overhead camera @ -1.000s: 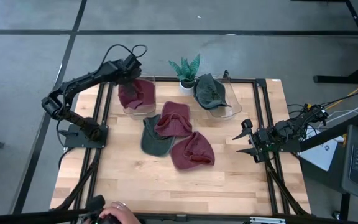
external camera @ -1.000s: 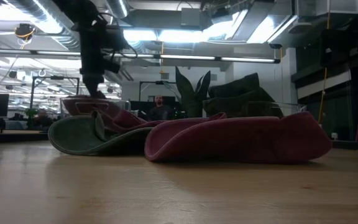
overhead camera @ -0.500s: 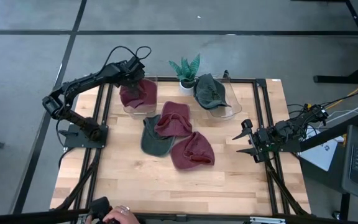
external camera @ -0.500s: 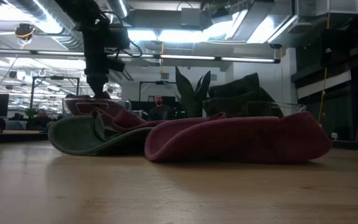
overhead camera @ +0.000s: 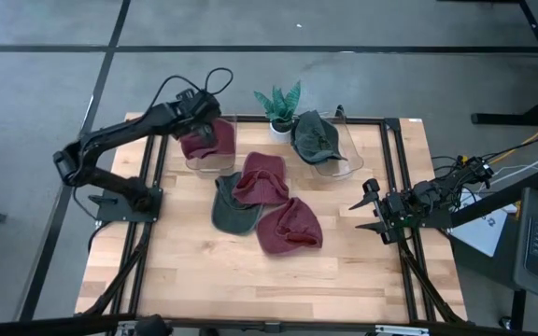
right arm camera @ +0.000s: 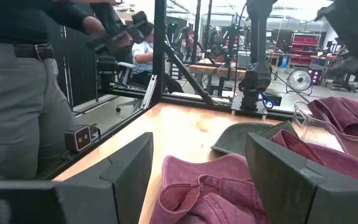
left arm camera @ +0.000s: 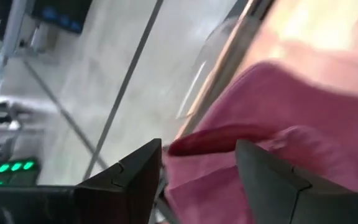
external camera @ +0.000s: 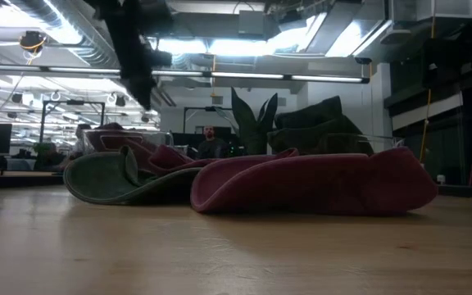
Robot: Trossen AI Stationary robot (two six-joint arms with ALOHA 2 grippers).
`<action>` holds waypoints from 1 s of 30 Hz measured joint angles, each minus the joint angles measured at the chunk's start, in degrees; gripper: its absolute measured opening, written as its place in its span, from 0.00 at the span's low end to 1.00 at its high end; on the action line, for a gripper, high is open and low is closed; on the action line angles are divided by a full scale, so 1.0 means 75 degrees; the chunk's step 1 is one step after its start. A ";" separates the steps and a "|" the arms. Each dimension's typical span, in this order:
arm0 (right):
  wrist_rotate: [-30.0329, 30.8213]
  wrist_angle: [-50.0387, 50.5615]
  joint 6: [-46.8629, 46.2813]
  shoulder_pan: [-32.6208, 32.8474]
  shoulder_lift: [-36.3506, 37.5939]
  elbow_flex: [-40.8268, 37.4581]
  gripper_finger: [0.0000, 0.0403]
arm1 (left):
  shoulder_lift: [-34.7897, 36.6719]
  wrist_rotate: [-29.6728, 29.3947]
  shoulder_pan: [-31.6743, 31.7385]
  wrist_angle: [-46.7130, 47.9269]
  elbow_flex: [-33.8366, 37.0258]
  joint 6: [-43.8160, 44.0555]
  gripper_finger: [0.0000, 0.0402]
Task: Pick & Place hat
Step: Put the bottom red cap into the left bin
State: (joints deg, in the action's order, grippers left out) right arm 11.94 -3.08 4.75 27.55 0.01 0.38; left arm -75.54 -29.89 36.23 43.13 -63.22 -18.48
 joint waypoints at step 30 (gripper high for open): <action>0.0001 -0.0002 0.0000 0.0000 0.0000 -0.0002 0.63 | -0.0149 0.2151 -0.5498 0.0001 0.0003 0.2354 0.48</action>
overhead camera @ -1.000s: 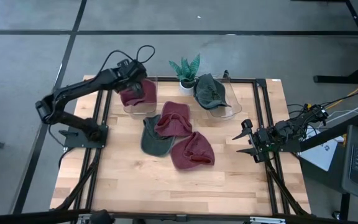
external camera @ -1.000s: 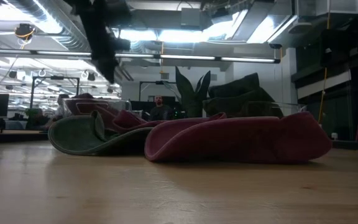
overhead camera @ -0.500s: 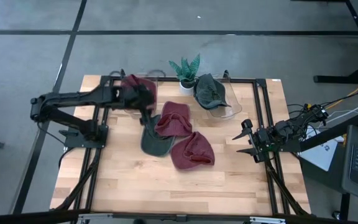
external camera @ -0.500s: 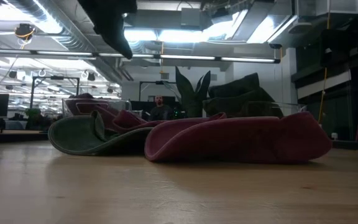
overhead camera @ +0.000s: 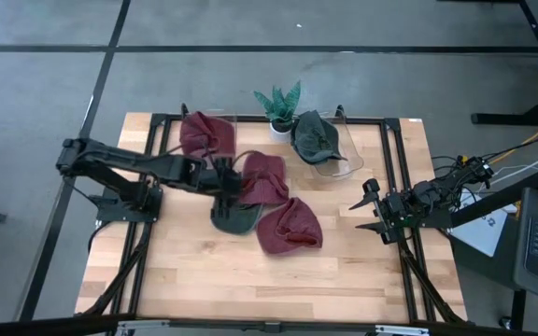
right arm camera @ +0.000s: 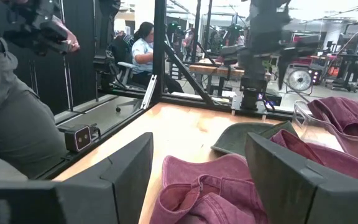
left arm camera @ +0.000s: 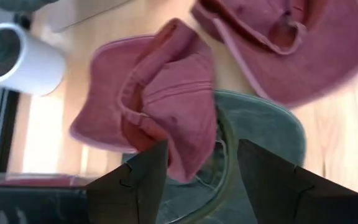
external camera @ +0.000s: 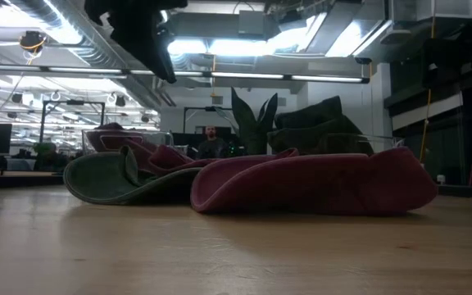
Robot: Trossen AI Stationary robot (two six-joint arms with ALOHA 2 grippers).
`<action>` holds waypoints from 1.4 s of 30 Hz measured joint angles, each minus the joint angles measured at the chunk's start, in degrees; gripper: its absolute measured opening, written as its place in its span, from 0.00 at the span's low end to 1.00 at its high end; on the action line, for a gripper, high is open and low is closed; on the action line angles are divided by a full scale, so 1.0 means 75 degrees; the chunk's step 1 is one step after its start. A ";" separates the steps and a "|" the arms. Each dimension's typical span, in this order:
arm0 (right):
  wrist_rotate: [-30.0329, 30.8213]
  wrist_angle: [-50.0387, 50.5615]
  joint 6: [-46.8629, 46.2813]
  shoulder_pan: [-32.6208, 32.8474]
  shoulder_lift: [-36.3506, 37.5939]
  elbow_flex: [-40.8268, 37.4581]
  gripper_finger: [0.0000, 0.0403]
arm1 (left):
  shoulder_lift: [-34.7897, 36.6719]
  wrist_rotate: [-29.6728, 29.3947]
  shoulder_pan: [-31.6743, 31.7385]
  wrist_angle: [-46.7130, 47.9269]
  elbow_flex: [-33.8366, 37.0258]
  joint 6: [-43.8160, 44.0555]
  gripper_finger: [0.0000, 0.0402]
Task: Pick & Place hat
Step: Put the bottom red cap into the left bin
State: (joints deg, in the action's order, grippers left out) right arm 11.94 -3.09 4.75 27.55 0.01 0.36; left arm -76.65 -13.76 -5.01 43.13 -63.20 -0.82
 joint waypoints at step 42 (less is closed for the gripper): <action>-0.0002 0.0000 0.0000 -0.0003 0.0000 0.0002 0.63 | -0.4175 0.0042 -0.2729 -0.5969 -0.0016 0.0590 0.46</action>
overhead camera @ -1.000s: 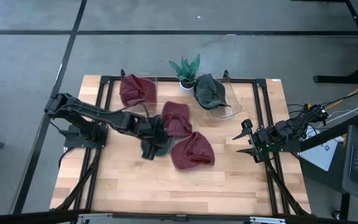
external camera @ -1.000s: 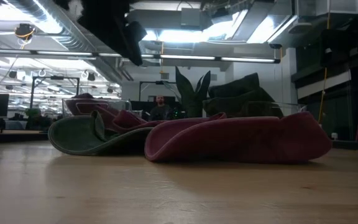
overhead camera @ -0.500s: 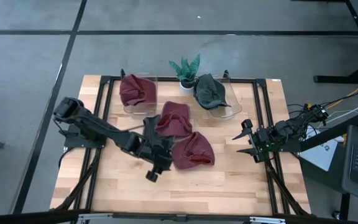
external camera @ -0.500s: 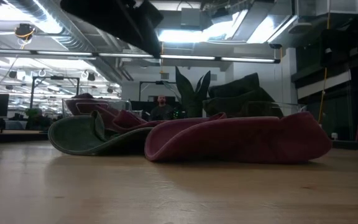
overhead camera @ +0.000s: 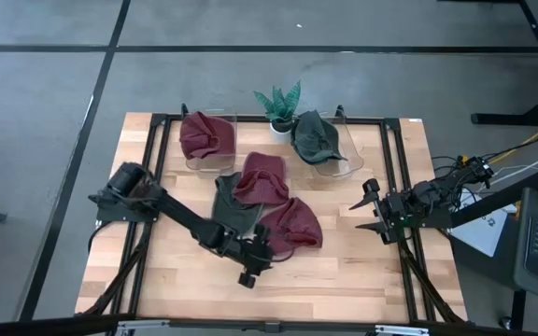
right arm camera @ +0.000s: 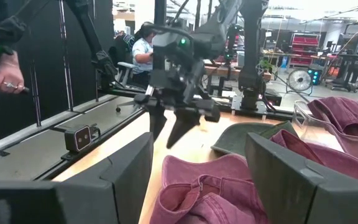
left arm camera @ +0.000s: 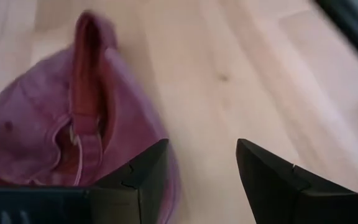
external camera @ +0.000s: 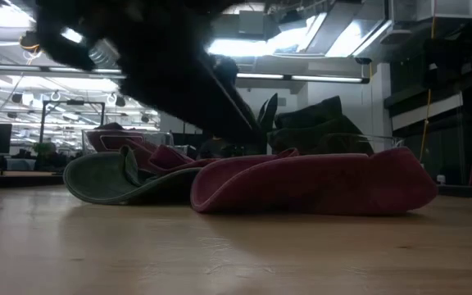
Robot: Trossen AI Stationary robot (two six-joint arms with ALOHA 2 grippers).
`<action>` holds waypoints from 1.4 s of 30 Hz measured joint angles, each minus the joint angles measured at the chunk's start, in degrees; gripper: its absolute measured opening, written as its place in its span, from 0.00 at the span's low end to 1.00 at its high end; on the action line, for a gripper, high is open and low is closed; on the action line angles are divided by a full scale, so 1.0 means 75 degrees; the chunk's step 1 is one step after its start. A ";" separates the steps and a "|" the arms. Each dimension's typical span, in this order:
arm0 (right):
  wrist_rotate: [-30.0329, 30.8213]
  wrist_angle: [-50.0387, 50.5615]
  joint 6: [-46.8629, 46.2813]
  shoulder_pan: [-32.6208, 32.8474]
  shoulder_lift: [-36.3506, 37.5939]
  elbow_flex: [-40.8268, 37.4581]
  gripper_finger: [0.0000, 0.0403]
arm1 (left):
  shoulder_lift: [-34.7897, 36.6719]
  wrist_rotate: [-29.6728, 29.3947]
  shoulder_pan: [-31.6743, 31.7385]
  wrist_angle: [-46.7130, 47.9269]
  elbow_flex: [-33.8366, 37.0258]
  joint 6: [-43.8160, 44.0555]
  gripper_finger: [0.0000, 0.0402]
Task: Pick & Place hat
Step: Put the bottom red cap into the left bin
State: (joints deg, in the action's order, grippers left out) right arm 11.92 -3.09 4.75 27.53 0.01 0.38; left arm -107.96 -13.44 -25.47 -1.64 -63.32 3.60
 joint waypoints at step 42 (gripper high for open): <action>0.0000 0.0000 0.0000 0.0002 0.0000 -0.0003 0.63 | -0.0213 -0.0960 -0.0698 0.4538 -0.1572 0.1955 0.04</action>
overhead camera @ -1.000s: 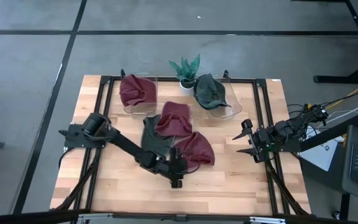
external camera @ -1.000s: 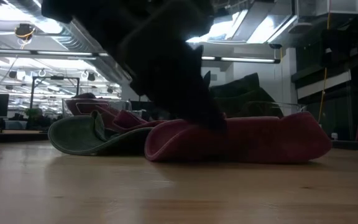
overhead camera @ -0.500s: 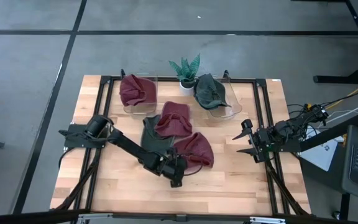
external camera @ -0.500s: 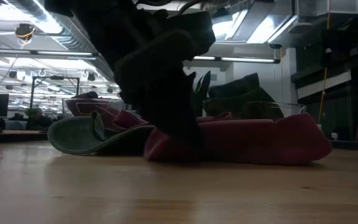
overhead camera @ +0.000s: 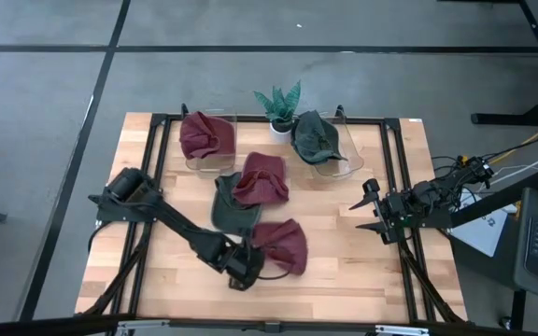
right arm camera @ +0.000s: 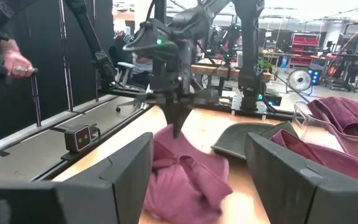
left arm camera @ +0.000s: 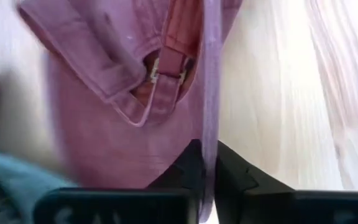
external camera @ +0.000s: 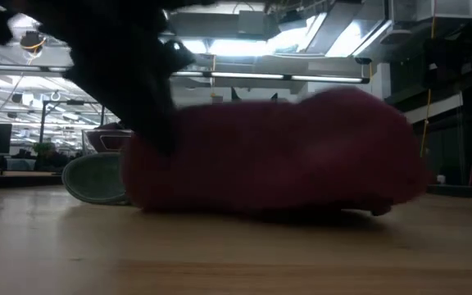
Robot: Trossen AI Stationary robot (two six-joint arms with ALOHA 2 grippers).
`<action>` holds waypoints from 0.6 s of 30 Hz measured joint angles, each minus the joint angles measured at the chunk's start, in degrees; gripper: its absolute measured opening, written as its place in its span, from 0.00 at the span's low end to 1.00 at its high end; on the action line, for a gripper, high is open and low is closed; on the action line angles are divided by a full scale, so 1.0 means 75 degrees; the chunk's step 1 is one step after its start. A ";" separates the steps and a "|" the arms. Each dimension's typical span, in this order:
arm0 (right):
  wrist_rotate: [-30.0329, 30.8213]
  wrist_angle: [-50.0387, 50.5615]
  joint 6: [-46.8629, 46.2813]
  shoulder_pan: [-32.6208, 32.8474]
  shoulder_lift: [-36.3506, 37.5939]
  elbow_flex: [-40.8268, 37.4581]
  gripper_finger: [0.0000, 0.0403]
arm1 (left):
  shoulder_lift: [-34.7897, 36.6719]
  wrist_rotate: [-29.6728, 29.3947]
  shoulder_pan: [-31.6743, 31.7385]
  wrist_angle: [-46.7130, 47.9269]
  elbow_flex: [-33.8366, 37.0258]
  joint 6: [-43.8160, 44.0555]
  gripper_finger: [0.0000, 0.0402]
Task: Pick & Place hat
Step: Put the bottom red cap into the left bin
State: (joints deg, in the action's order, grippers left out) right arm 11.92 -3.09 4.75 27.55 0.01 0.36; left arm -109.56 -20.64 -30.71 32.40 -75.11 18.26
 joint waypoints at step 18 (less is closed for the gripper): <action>0.0002 0.0000 0.0000 0.0001 0.0000 0.0000 0.63 | 0.1944 -0.0196 -0.0610 0.2367 0.0871 -0.6278 0.09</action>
State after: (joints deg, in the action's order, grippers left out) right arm 11.94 -3.09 4.75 27.55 0.01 0.36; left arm -94.98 -22.11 -35.28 50.15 -68.58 -28.83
